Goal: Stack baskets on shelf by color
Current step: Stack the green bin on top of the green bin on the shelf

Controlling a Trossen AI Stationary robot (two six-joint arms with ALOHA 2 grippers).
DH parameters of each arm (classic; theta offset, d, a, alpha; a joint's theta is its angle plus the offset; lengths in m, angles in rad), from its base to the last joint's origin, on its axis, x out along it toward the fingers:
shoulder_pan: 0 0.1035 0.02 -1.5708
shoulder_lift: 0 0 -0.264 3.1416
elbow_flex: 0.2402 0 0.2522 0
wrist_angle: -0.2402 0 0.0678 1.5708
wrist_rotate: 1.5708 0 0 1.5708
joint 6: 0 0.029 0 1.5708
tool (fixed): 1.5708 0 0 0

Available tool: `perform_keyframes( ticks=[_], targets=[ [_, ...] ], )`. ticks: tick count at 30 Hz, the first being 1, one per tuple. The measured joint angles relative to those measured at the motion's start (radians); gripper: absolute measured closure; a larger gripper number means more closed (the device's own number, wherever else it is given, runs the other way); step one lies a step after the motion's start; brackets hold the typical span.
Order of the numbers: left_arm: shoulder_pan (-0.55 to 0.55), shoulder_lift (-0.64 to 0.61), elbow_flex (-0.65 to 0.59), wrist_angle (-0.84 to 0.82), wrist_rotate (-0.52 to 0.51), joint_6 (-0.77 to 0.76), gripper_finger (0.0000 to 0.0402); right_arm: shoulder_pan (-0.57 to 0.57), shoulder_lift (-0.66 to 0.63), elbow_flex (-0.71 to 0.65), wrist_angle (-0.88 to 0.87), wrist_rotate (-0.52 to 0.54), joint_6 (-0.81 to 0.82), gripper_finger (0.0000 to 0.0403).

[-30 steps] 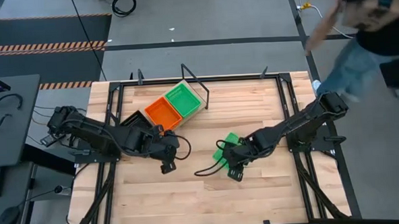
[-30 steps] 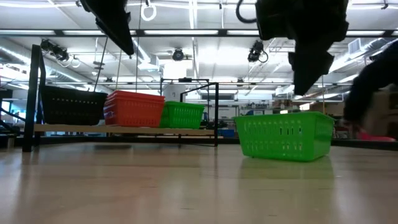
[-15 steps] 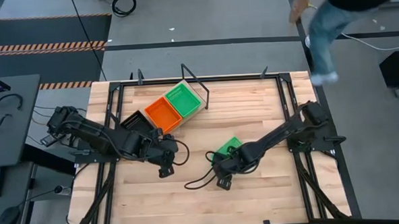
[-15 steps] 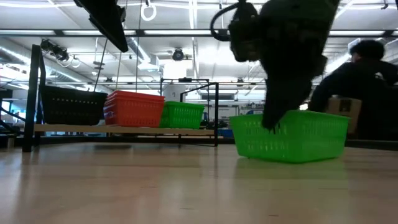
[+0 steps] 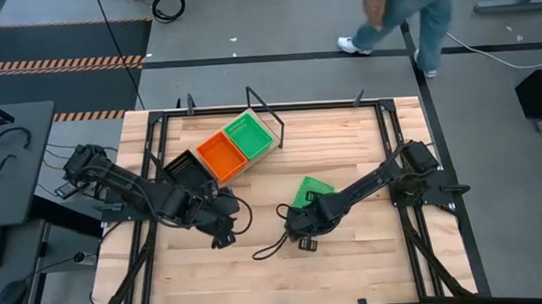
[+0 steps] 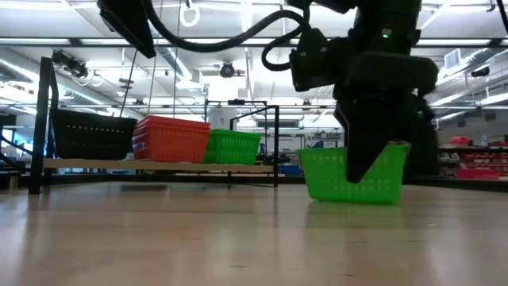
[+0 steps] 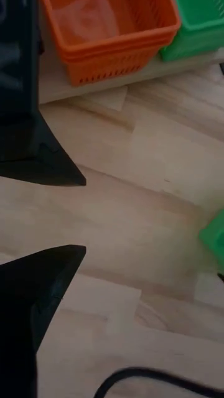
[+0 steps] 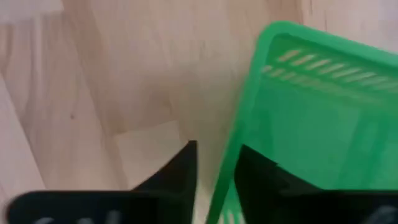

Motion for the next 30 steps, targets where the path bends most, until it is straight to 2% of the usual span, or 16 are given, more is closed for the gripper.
perform_keyframes(
  ticks=[4, 6, 11, 15, 20, 24, 26, 30],
  targets=[
    [-0.02, 0.0, 0.0, 0.005, -0.001, -0.034, 0.023, 0.013, 0.002, 0.0, -0.019, 0.018, -0.102, 0.0367],
    [-0.029, 0.0, 0.0, 0.006, -0.007, -0.052, 0.023, 0.022, 0.002, 0.0, -0.007, 0.048, -0.18, 0.0392],
    [-0.051, 0.0, 0.0, 0.008, -0.027, -0.095, 0.023, 0.029, 0.001, 0.0, -0.004, 0.067, -0.275, 0.0391],
    [-0.077, 0.0, 0.0, 0.007, -0.026, -0.129, 0.023, 0.046, -0.021, 0.01, -0.037, 0.09, -0.439, 0.0397],
    [-0.11, 0.0, 0.0, 0.008, -0.047, -0.162, 0.023, 0.027, -0.078, 0.09, -0.114, 0.187, -0.59, 0.0398],
    [-0.119, 0.006, 0.0, 0.009, -0.09, -0.187, 0.023, -0.032, -0.13, 0.173, -0.112, 0.196, -0.755, 0.0399],
    [-0.123, 0.006, 0.0, 0.01, -0.096, -0.185, 0.023, -0.08, -0.152, 0.215, -0.109, 0.176, -0.846, 0.04],
    [-0.121, 0.006, 0.0, 0.01, -0.113, -0.176, 0.023, -0.204, -0.169, 0.275, -0.11, 0.036, -1.111, 0.04]
  ],
)
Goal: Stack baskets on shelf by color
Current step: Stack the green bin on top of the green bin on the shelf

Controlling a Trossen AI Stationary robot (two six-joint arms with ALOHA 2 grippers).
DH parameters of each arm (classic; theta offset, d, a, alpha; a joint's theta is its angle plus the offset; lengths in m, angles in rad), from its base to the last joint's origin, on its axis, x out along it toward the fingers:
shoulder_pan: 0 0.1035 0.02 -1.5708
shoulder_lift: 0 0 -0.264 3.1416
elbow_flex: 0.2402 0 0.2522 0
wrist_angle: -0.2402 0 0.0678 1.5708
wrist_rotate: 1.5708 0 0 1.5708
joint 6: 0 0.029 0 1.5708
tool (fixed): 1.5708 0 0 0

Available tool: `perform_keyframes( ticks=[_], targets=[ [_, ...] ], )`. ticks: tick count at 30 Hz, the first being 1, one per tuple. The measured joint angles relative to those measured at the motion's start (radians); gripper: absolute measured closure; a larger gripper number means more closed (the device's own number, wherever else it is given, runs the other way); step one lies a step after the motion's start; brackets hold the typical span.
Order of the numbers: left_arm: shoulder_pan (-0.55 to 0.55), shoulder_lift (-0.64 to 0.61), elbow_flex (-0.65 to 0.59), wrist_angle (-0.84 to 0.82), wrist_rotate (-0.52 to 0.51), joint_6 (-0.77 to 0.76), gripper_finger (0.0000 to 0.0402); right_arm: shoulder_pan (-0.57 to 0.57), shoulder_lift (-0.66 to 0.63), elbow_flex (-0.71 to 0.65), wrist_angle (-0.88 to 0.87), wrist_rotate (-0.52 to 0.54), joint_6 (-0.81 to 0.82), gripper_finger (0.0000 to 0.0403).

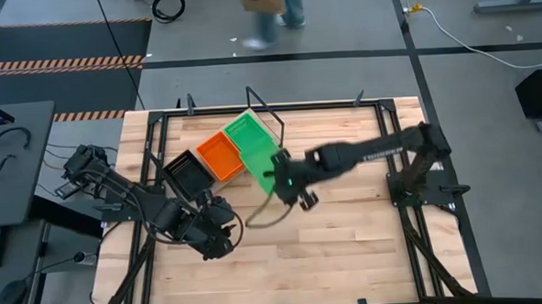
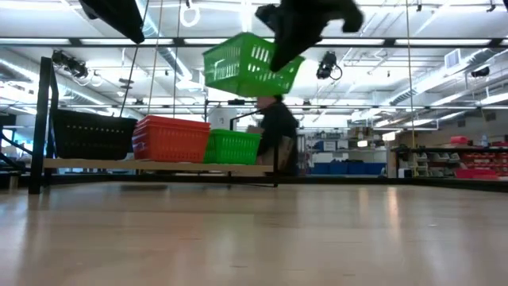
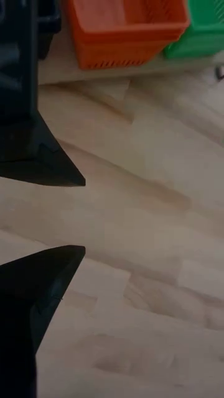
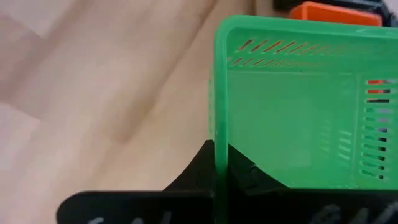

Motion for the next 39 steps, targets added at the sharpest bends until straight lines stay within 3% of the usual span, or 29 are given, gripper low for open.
perform_keyframes(
  ticks=[4, 13, 17, 23, 39],
  targets=[
    [0.015, 0.0, 0.0, -0.006, -0.054, 0.029, 0.023, -0.122, 0.002, 0.033, 0.023, -0.067, -0.147, 0.04],
    [0.048, 0.0, 0.0, -0.007, -0.065, 0.037, 0.023, -0.32, 0.004, 0.033, 0.065, -0.204, -0.304, 0.04],
    [0.064, 0.0, 0.0, -0.003, -0.142, 0.056, 0.023, -0.347, 0.004, 0.033, 0.152, -0.254, -0.385, 0.04],
    [0.107, -0.004, 0.0, -0.03, -0.1, 0.059, 0.023, -0.367, 0.039, 0.033, 0.201, -0.264, -0.525, 0.04],
    [0.163, -0.005, 0.001, -0.073, -0.057, 0.059, 0.023, -0.465, 0.169, 0.033, 0.279, -0.28, -0.53, 0.0399]
  ],
)
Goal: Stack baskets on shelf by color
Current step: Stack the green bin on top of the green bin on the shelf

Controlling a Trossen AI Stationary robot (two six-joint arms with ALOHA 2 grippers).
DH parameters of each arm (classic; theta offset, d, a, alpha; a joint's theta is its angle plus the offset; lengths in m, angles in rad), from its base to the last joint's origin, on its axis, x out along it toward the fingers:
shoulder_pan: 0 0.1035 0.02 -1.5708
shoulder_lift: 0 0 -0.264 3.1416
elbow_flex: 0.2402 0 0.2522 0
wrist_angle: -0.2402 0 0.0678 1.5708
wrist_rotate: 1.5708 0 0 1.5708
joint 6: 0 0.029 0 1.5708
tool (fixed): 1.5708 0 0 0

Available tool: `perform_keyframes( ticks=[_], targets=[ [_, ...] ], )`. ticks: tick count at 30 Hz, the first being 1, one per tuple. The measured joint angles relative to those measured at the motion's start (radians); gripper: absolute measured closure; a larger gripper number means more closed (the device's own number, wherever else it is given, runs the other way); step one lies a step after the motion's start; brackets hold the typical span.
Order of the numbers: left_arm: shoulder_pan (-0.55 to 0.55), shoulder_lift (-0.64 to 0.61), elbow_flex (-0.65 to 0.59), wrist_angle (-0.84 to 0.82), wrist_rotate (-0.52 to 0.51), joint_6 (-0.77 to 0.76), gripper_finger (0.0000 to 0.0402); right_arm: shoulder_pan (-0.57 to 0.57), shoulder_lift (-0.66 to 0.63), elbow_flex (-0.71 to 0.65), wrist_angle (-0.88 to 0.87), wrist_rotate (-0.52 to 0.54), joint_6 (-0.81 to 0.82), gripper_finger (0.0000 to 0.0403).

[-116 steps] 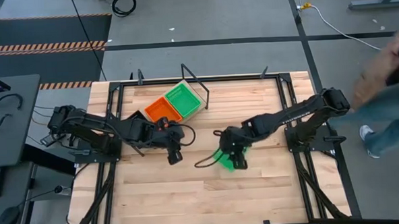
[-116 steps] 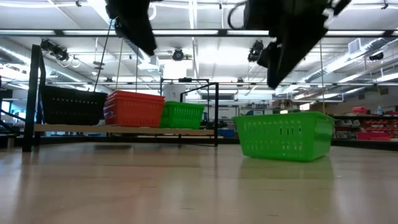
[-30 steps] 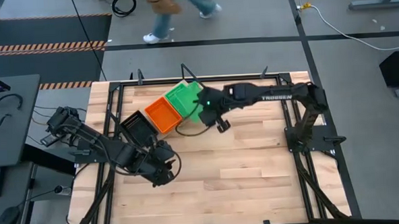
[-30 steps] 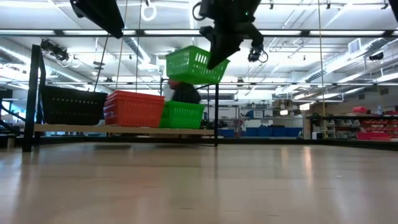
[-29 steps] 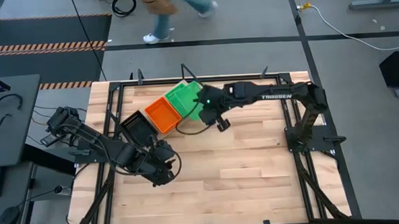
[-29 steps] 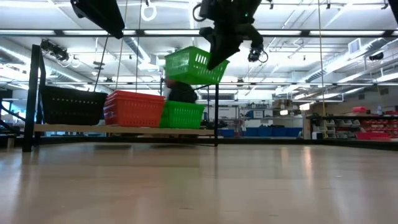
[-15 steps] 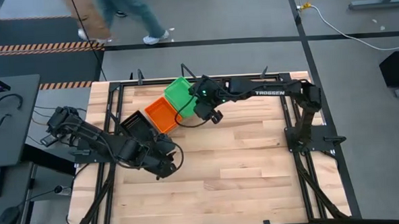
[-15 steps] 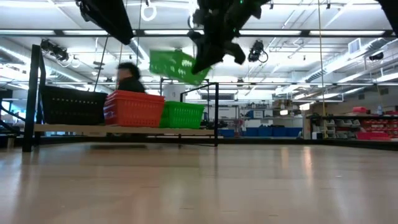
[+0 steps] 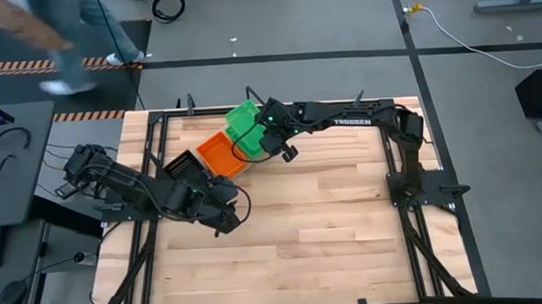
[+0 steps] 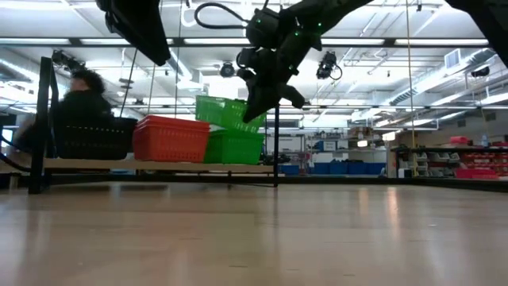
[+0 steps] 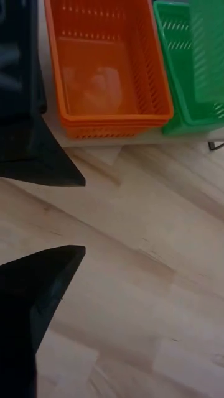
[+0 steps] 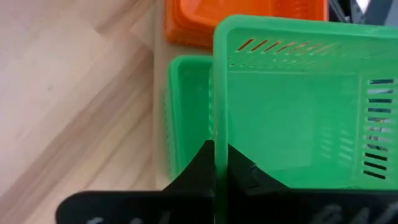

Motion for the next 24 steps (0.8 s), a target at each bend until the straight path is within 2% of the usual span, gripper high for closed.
perform_keyframes(
  ticks=[6, 11, 16, 24],
  targets=[
    [0.0, 0.0, 0.0, -0.011, 0.0, 0.0, 0.023, 0.0, -0.001, 0.0, 0.002, -0.011, 0.026, 0.0383],
    [-0.002, 0.0, 0.0, -0.012, -0.001, 0.0, 0.023, 0.001, -0.001, 0.0, -0.002, -0.068, 0.026, 0.0372],
    [-0.003, 0.0, 0.0, -0.019, 0.0, 0.0, 0.023, 0.001, -0.002, 0.0, -0.002, -0.068, 0.026, 0.0357],
    [-0.003, 0.0, 0.0, -0.02, 0.0, 0.0, 0.023, 0.001, -0.002, 0.0, 0.009, 0.032, 0.007, 0.0322]
  ],
)
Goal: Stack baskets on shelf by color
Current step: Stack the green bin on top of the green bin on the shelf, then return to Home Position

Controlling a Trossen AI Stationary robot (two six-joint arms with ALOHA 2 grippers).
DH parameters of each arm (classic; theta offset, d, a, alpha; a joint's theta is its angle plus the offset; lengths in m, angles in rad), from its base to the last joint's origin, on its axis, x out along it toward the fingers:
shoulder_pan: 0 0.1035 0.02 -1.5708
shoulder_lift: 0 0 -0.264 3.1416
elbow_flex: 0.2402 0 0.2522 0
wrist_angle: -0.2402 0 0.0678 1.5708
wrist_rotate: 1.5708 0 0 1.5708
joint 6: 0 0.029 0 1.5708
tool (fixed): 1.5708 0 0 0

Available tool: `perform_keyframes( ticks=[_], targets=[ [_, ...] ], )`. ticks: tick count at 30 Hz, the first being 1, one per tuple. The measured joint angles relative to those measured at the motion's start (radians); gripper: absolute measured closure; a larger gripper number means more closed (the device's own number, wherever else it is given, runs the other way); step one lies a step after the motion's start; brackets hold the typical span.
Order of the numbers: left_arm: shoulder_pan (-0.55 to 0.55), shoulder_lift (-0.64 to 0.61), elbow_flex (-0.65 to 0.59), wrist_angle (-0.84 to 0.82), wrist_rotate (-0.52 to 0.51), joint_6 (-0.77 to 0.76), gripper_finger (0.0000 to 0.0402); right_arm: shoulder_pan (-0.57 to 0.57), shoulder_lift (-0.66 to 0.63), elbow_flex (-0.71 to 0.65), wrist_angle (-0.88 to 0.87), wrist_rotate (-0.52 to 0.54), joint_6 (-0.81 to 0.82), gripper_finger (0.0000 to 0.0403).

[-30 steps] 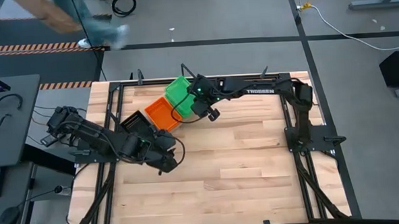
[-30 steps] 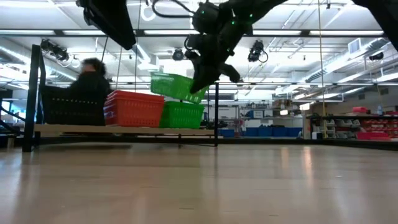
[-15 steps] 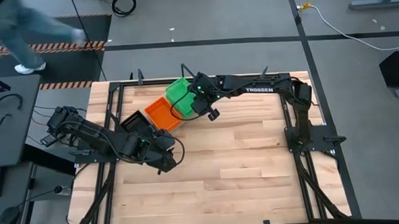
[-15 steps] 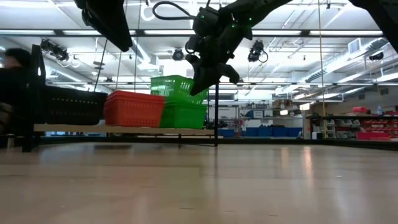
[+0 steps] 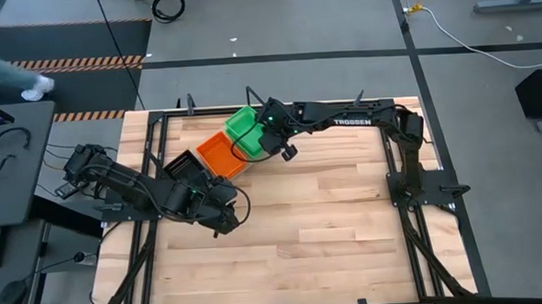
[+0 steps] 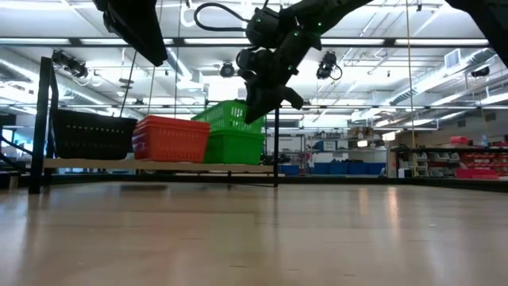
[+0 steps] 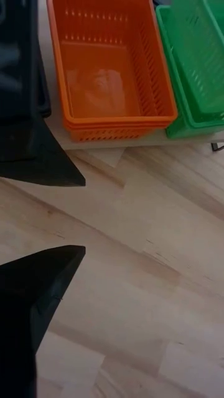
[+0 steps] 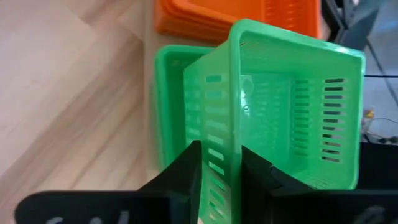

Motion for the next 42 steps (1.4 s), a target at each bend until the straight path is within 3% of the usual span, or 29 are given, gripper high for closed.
perform_keyframes(
  ticks=[14, 23, 30, 42],
  targets=[
    [0.0, 0.0, 0.0, 0.0, 0.0, 0.0, 0.023, 0.001, 0.0, 0.0, 0.003, -0.01, -0.023, 0.0309],
    [-0.001, 0.0, 0.0, 0.0, 0.0, -0.001, 0.023, 0.003, -0.001, 0.0, -0.001, -0.011, -0.017, 0.0257],
    [-0.001, 0.0, 0.0, 0.001, 0.014, -0.001, 0.023, 0.006, -0.001, 0.0, 0.004, -0.034, 0.084, 0.0218],
    [-0.001, 0.0, -0.001, 0.001, 0.015, -0.001, 0.023, 0.068, -0.002, -0.077, 0.075, -0.062, 0.135, 0.0219]
  ],
)
